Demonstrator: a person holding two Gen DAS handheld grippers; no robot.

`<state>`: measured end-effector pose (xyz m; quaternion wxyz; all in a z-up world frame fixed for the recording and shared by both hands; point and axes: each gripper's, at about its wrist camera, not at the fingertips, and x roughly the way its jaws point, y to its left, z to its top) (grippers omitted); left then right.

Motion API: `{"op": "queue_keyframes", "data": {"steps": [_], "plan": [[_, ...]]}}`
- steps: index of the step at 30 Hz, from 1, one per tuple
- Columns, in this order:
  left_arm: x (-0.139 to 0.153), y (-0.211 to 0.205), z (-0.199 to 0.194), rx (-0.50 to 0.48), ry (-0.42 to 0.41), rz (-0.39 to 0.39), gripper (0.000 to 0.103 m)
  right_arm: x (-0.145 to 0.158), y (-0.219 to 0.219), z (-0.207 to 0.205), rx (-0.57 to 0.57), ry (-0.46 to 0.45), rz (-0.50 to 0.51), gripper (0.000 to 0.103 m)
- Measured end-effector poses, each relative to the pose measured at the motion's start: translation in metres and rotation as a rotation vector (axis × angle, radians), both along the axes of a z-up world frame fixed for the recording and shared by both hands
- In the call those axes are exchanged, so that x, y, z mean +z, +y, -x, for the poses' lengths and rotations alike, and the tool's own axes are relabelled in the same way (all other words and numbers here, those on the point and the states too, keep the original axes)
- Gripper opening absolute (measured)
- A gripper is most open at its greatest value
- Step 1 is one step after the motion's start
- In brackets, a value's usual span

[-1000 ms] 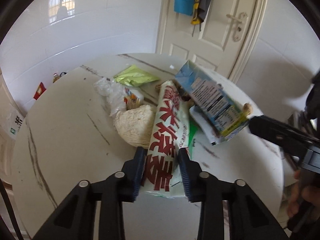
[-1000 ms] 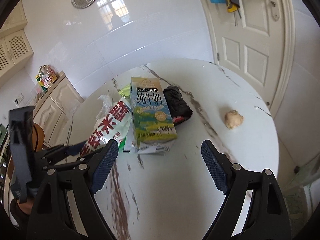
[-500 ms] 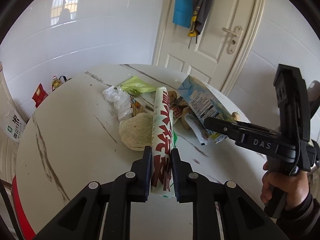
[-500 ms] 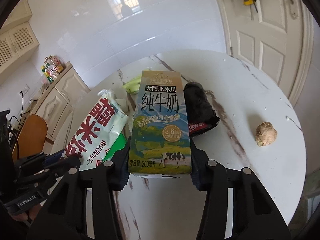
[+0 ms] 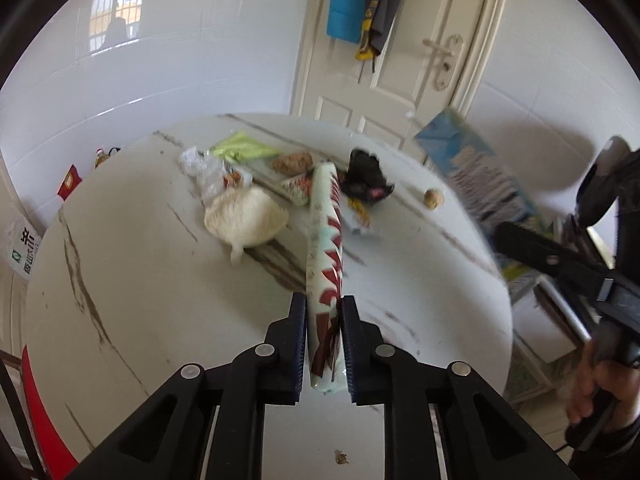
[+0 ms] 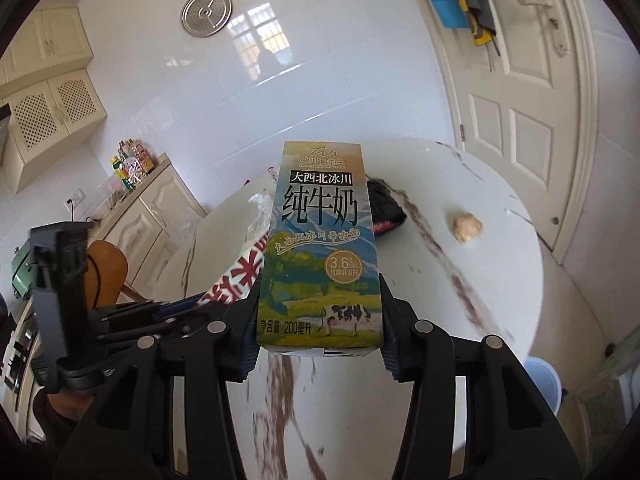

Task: Collect trash
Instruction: 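Carry the rice bag and milk carton to the bucket and release both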

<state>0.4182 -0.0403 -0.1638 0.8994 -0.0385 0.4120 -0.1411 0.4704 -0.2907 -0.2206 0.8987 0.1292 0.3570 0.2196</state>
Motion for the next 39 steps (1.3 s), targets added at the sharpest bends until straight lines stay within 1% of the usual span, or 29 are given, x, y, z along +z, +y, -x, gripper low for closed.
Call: {"op": "queue_keyframes", "data": {"steps": [2,3,4,6,7,9,11,14,19,23,27,30,35,37,39], "plan": [[-0.005,-0.007,-0.003,0.019,0.021,-0.002,0.023,-0.003,-0.006,0.011,-0.010,0.006,-0.002,0.046],[-0.007,-0.010,-0.005,0.025,0.038,-0.003,0.024,-0.006,-0.010,0.014,-0.015,0.014,-0.006,0.046],[-0.007,-0.013,-0.005,0.032,0.035,-0.006,0.025,-0.008,-0.014,0.019,-0.023,0.021,-0.013,0.046],[-0.006,-0.020,-0.004,0.020,0.017,-0.018,0.022,-0.011,-0.020,0.024,-0.030,0.030,-0.017,0.046],[-0.003,-0.022,-0.003,0.027,0.008,-0.011,0.020,-0.012,-0.023,0.026,-0.034,0.032,-0.020,0.046],[0.000,-0.022,0.003,0.031,-0.012,0.012,0.015,-0.014,-0.026,0.033,-0.039,0.034,-0.028,0.046],[0.006,-0.022,0.012,0.020,-0.031,0.055,0.011,-0.015,-0.030,0.037,-0.045,0.031,-0.031,0.046],[0.013,-0.021,0.022,0.013,-0.055,0.080,0.009,-0.015,-0.035,0.041,-0.054,0.030,-0.040,0.046],[0.022,-0.024,0.036,-0.002,-0.091,0.080,0.009,-0.018,-0.040,0.047,-0.058,0.033,-0.056,0.046],[0.032,-0.032,0.047,-0.034,-0.112,0.083,0.009,-0.019,-0.043,0.052,-0.060,0.025,-0.067,0.046],[0.043,-0.055,0.053,-0.087,-0.139,0.083,0.009,-0.016,-0.056,0.061,-0.082,0.008,-0.072,0.046],[0.046,-0.083,0.054,-0.148,-0.145,0.077,0.009,-0.013,-0.075,0.074,-0.126,-0.006,-0.074,0.046],[0.041,-0.150,0.042,-0.269,-0.119,0.075,0.009,-0.011,-0.126,0.096,-0.234,-0.020,-0.054,0.046],[0.040,-0.176,0.037,-0.319,-0.113,0.068,0.009,-0.015,-0.144,0.102,-0.274,-0.008,-0.039,0.046],[0.034,-0.204,0.030,-0.364,-0.103,0.045,0.009,-0.022,-0.165,0.107,-0.317,0.009,-0.043,0.046]]}}
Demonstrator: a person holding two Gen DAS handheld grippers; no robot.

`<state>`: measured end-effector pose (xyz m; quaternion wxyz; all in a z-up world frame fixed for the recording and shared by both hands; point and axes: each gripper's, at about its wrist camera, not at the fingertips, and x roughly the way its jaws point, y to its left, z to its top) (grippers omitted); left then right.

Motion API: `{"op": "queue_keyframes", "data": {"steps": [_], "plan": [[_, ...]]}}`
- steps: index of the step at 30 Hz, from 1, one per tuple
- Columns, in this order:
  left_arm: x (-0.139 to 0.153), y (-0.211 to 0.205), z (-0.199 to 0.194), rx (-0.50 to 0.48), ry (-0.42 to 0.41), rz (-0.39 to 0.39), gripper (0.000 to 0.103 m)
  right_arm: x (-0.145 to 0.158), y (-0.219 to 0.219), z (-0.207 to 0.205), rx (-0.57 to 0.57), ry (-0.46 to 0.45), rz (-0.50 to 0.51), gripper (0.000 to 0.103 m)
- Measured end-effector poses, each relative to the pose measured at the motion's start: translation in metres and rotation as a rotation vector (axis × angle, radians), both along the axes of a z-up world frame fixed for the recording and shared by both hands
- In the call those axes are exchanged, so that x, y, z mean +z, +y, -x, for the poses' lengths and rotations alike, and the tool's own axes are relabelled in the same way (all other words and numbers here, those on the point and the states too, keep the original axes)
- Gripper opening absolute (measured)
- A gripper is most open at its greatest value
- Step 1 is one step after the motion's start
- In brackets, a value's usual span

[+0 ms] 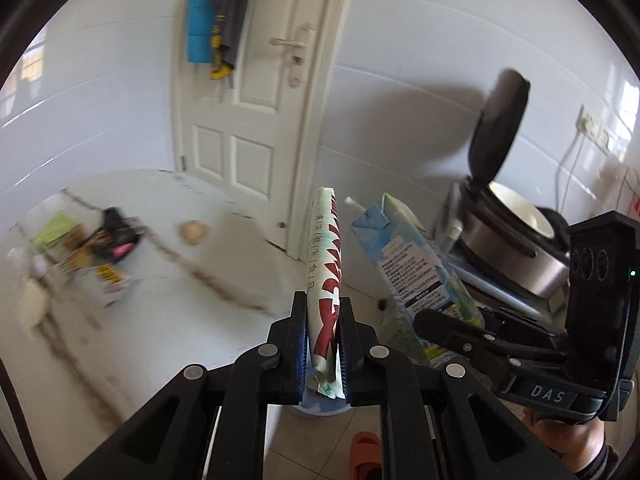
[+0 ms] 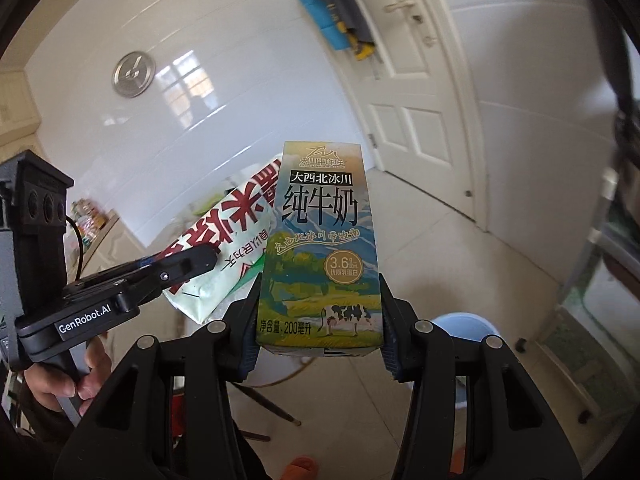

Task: Collect trash
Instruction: 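Carry the rice bag and milk carton to the bucket and release both, then move both tools back over the table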

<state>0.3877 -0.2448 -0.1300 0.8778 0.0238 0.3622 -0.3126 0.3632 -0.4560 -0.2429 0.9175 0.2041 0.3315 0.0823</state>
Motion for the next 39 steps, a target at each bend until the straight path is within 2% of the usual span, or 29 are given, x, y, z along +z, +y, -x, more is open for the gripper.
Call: {"op": "queue_keyframes", "data": {"steps": [8,15,18,20,21,27,29,33,35,39], "plan": [[-0.040,-0.087,-0.039,-0.105,0.068,-0.111,0.010,-0.037,-0.065,-0.003,-0.119,0.078,-0.044,0.046],[-0.068,-0.135,-0.092,-0.111,0.092,-0.169,0.014,-0.069,-0.098,-0.011,-0.156,0.136,-0.082,0.046],[-0.078,-0.153,-0.107,-0.087,0.089,-0.201,0.023,-0.081,-0.105,-0.015,-0.162,0.153,-0.094,0.046],[-0.084,-0.160,-0.112,-0.065,0.088,-0.203,0.041,-0.088,-0.108,-0.018,-0.162,0.162,-0.100,0.046],[-0.085,-0.165,-0.113,-0.059,0.083,-0.204,0.043,-0.091,-0.108,-0.020,-0.161,0.166,-0.103,0.046],[-0.091,-0.172,-0.114,-0.046,0.077,-0.204,0.048,-0.103,-0.109,-0.030,-0.161,0.181,-0.119,0.046],[-0.087,-0.169,-0.110,-0.035,0.070,-0.199,0.056,-0.103,-0.108,-0.033,-0.160,0.178,-0.126,0.049],[-0.069,-0.148,-0.093,-0.015,0.041,-0.186,0.061,-0.101,-0.105,-0.034,-0.161,0.182,-0.120,0.052],[-0.060,-0.140,-0.087,-0.006,0.029,-0.167,0.067,-0.095,-0.101,-0.032,-0.157,0.177,-0.115,0.058],[-0.040,-0.115,-0.066,0.013,0.002,-0.136,0.068,-0.077,-0.090,-0.025,-0.152,0.154,-0.095,0.058]]}}
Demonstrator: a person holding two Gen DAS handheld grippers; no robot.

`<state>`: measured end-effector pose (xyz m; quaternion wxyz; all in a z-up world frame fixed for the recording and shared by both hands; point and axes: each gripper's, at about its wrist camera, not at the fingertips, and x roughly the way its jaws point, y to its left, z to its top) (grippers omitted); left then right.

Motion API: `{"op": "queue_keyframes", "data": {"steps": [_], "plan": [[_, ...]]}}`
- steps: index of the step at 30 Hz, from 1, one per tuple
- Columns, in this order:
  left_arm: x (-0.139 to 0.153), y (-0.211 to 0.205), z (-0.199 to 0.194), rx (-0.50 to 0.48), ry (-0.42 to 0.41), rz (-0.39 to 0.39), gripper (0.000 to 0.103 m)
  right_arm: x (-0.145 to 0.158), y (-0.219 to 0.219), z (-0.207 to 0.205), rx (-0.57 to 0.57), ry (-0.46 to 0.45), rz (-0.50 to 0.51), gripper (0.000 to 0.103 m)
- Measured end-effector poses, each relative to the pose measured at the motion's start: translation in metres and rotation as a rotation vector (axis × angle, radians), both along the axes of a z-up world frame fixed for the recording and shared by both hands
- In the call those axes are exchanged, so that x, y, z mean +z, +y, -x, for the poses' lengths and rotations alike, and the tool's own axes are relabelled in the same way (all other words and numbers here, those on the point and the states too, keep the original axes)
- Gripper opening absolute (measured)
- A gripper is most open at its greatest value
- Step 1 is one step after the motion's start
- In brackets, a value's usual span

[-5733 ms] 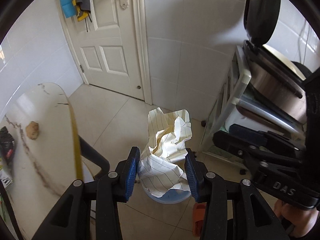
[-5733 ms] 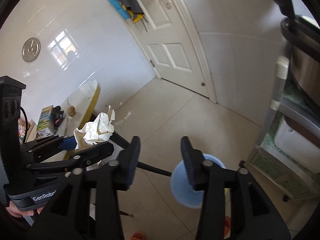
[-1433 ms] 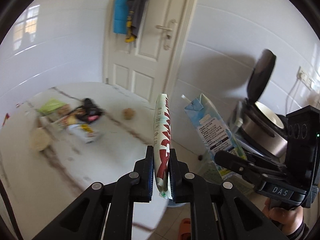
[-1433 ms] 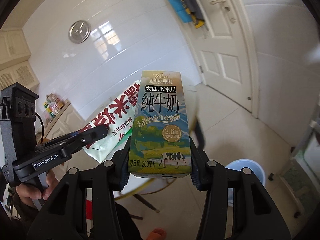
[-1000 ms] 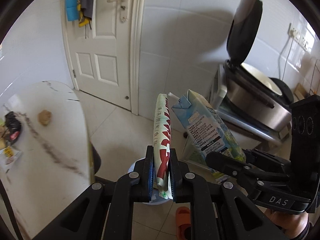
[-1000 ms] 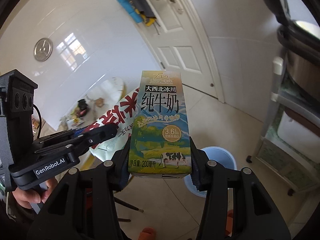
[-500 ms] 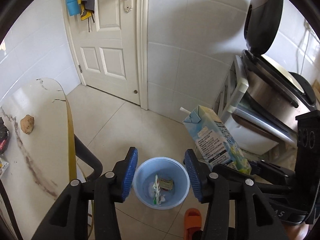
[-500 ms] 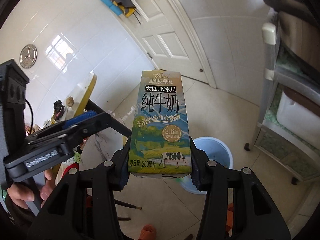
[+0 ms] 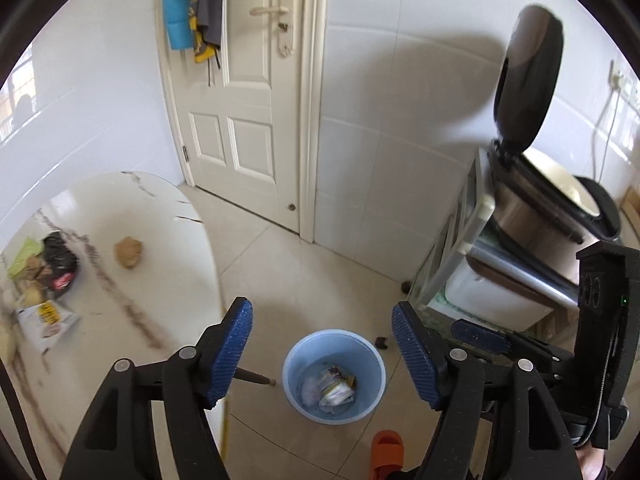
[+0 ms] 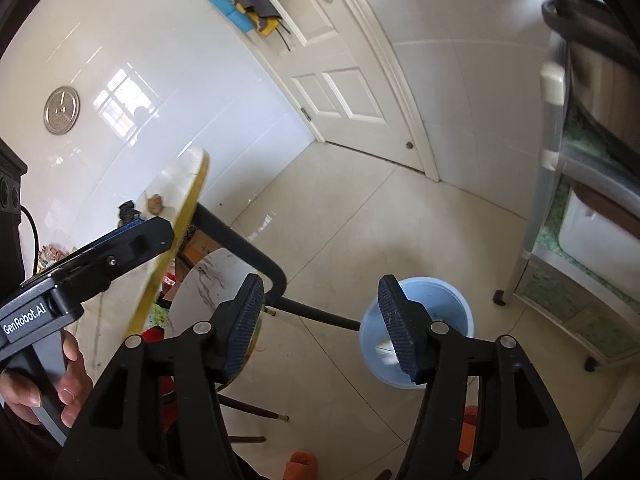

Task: Collect trash
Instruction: 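Move both tools back over the table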

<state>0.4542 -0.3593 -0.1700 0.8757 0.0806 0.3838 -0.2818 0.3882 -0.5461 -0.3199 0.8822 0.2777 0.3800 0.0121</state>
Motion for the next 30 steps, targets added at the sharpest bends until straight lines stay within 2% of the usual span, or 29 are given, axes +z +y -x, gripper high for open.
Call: {"op": "queue_keyframes", "data": {"steps": [9,14,17,23,30], "plan": [[0.039,0.090,0.056,0.041,-0.090,0.058,0.083,0.070,0.058,0.019,0.060,-0.116,0.097,0.065],[0.049,0.153,0.073,0.126,-0.131,0.071,0.094,0.102,0.111,0.014,0.137,-0.162,0.154,0.071],[0.048,0.195,0.071,0.194,-0.147,0.070,0.095,0.109,0.141,0.002,0.185,-0.165,0.182,0.071],[0.026,0.266,0.039,0.360,-0.078,0.035,0.097,0.106,0.197,-0.035,0.285,-0.129,0.214,0.071],[-0.002,0.304,-0.018,0.518,0.050,0.029,0.097,0.081,0.236,-0.078,0.372,-0.067,0.224,0.071]]}}
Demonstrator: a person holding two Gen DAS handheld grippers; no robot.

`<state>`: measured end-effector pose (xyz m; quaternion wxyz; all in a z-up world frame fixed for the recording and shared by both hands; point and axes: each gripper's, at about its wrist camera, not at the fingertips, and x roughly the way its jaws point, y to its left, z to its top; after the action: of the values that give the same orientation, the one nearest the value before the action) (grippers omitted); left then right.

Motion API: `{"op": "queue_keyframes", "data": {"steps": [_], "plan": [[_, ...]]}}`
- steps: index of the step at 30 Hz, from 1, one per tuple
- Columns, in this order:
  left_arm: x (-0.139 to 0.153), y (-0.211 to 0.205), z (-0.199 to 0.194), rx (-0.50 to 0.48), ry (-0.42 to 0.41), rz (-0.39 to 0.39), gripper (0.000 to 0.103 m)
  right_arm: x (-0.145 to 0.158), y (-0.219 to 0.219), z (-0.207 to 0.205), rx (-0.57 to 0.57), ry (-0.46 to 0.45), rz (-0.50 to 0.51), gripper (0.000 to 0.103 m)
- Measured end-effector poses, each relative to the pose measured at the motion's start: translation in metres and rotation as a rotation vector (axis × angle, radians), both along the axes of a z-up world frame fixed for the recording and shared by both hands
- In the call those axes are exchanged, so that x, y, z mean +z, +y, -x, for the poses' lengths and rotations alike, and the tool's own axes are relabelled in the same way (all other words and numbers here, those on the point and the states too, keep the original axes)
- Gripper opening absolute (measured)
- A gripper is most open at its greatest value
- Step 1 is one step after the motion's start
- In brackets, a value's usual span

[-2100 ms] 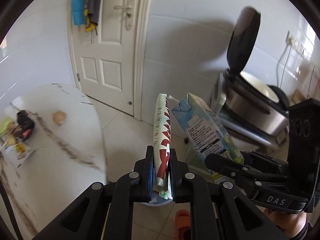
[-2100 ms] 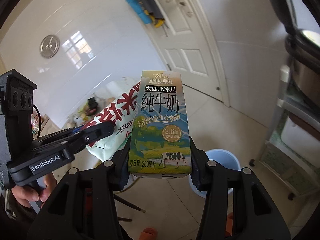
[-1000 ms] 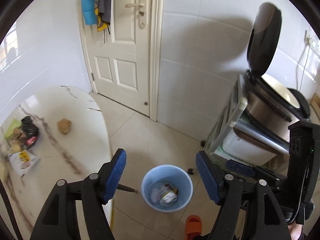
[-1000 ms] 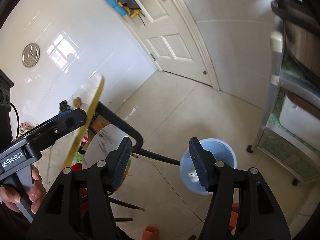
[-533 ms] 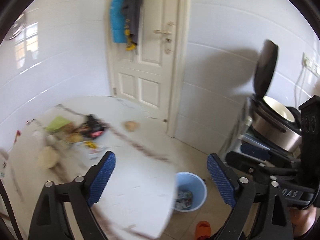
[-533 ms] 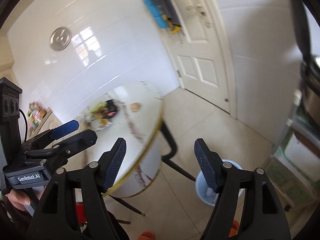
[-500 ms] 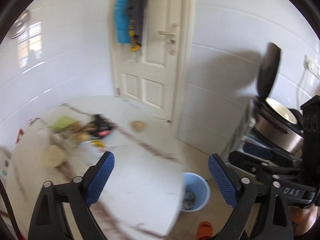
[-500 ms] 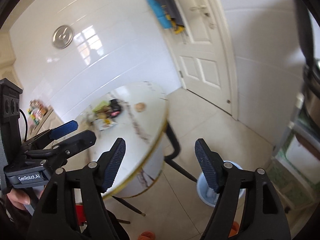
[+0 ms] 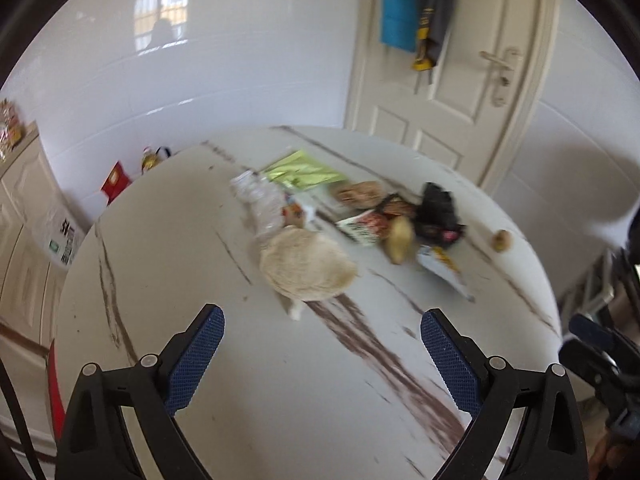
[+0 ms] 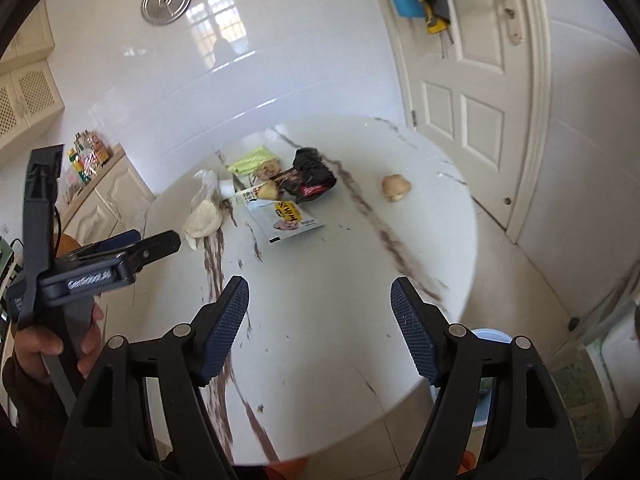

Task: Collect trash
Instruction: 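Move both tools back over the table, then grasp the bread lump with the left tool while the right tool grasps a white wrapper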

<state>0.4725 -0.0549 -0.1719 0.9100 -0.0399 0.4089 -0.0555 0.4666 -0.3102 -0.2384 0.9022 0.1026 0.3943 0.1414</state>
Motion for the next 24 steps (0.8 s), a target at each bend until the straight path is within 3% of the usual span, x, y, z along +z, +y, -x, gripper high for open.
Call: {"op": "queue_keyframes", "data": {"steps": [5,10,13,17,20,24], "plan": [[-0.013,-0.003,-0.035,0.000,0.062,0.009,0.097,-0.016,0.012,-0.028,0.032,0.038,0.014,0.071],[-0.024,-0.005,-0.066,-0.004,0.093,-0.038,0.094,-0.024,0.022,-0.050,0.053,0.065,0.044,0.072],[-0.028,-0.001,-0.075,-0.008,0.093,-0.034,0.061,-0.027,0.031,-0.061,0.082,0.074,0.077,0.077],[-0.034,0.006,-0.078,-0.034,0.090,0.009,0.058,-0.027,0.048,-0.073,0.128,0.073,0.110,0.078],[-0.033,0.014,-0.068,-0.020,0.072,-0.032,0.057,-0.030,0.063,-0.087,0.151,0.082,0.147,0.078],[-0.030,0.028,-0.054,-0.017,0.072,-0.016,0.057,-0.035,0.083,-0.103,0.178,0.085,0.195,0.078]]}}
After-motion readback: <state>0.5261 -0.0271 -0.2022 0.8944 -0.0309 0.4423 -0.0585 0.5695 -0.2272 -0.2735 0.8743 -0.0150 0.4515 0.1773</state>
